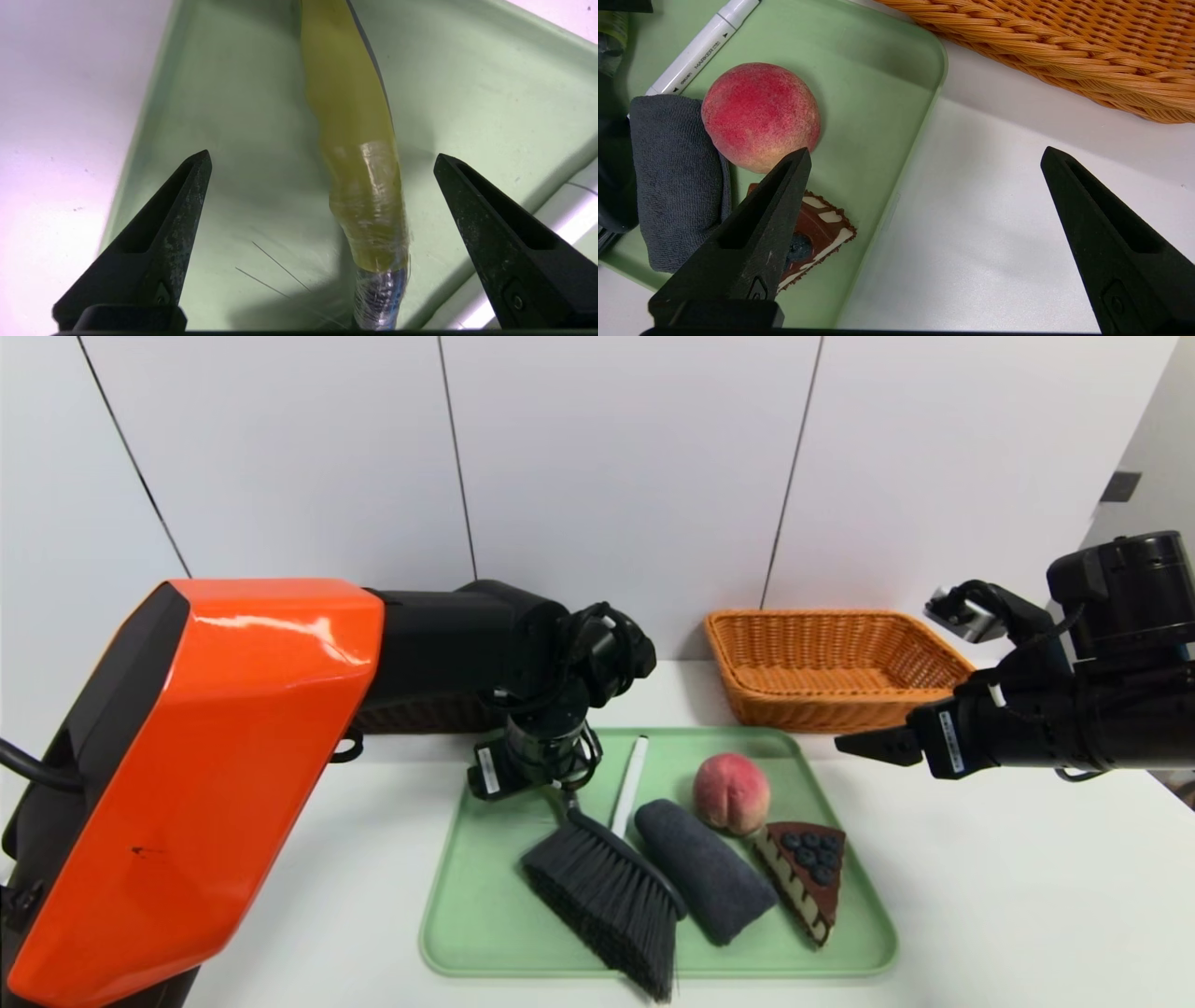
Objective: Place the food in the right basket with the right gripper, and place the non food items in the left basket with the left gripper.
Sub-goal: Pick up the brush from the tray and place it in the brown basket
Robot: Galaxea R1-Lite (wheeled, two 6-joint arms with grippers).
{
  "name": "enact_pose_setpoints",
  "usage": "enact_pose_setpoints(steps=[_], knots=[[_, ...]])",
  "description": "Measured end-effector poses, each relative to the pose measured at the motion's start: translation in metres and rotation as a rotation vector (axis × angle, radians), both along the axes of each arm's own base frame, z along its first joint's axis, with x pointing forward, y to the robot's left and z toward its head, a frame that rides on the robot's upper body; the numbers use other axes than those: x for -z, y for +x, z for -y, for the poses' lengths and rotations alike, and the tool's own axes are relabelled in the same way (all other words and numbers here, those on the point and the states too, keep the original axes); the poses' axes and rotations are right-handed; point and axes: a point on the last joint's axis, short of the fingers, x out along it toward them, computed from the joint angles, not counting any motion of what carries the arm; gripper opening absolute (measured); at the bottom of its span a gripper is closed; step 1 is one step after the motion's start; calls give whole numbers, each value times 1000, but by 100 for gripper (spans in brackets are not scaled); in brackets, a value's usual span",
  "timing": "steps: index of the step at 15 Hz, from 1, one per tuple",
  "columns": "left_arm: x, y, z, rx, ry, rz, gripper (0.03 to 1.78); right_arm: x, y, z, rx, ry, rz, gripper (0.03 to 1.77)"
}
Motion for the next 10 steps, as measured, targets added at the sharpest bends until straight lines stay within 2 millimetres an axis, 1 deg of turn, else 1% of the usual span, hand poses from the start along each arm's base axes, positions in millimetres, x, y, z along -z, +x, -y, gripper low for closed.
enact_pose_setpoints(steps=[9,10], knots=[[5,3,0,-2,0,-4,169,4,-1,-1,-4,-3,-14,170],[5,3,0,-2,1,-5,161,4,-1,-1,-3,-3,-15,170]])
